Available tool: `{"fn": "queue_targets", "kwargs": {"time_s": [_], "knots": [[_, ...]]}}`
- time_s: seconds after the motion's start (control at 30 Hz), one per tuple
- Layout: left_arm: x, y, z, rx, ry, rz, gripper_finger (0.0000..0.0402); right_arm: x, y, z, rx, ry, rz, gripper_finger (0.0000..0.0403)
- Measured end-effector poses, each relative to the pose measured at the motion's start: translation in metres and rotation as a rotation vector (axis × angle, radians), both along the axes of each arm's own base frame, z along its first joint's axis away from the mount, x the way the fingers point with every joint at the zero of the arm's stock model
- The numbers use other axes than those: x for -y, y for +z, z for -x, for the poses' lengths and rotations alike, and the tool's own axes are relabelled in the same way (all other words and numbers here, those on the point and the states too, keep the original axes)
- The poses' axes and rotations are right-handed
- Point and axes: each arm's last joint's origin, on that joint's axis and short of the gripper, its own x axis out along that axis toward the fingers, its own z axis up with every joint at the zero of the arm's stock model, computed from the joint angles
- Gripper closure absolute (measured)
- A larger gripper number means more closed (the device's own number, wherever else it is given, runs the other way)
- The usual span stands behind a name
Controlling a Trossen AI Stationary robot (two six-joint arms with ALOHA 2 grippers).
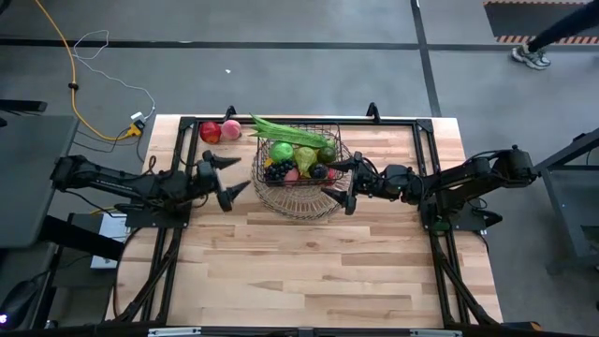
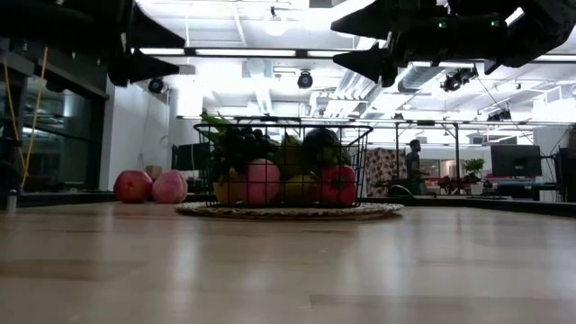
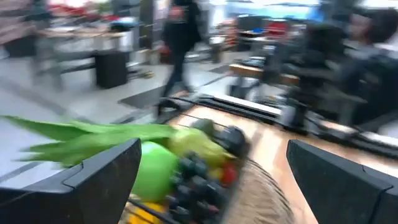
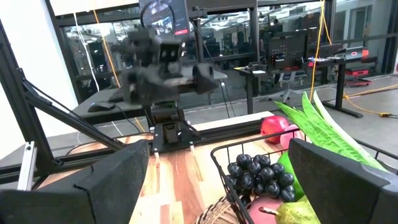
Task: Build produce basket
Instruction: Put the peach into the wire basket
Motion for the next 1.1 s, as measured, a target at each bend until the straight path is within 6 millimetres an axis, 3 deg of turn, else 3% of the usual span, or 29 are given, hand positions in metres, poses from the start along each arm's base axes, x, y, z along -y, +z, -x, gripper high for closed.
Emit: {"fn": "queue_targets", "kwargs": {"time_s": [0.17,0.3,0.47,0.6,0.77,0.93,1.1], "knots": [[-0.017,0.057,0.004,-0.103,0.262,0.067,0.0013,0.0,0.001,0.0,0.008,0.0,0.001,0.0029],[-0.044,0.097,0.004,-0.243,0.537,0.068,0.0013,0.0,0.002,0.0,0.016,0.0,0.005,0.0029],[-0.094,0.122,-0.006,-0.351,0.617,0.2,0.0013,0.0,0.001,0.0,0.014,0.0,0.007,0.0029],[-0.145,0.103,-0.013,-0.54,0.682,0.398,0.0013,0.0,0.001,0.0,0.015,0.0,0.002,0.0029],[-0.199,0.058,-0.015,-0.727,0.746,0.625,0.0013,0.0,0.001,0.0,0.015,0.0,0.001,0.0029],[-0.229,0.019,-0.018,-0.792,0.723,0.777,0.0013,0.0,0.001,0.0,0.014,-0.001,0.007,0.0029],[-0.245,-0.003,-0.022,-0.822,0.751,0.791,0.0013,0.0,0.001,0.0,0.015,0.0,0.001,0.0029]]}}
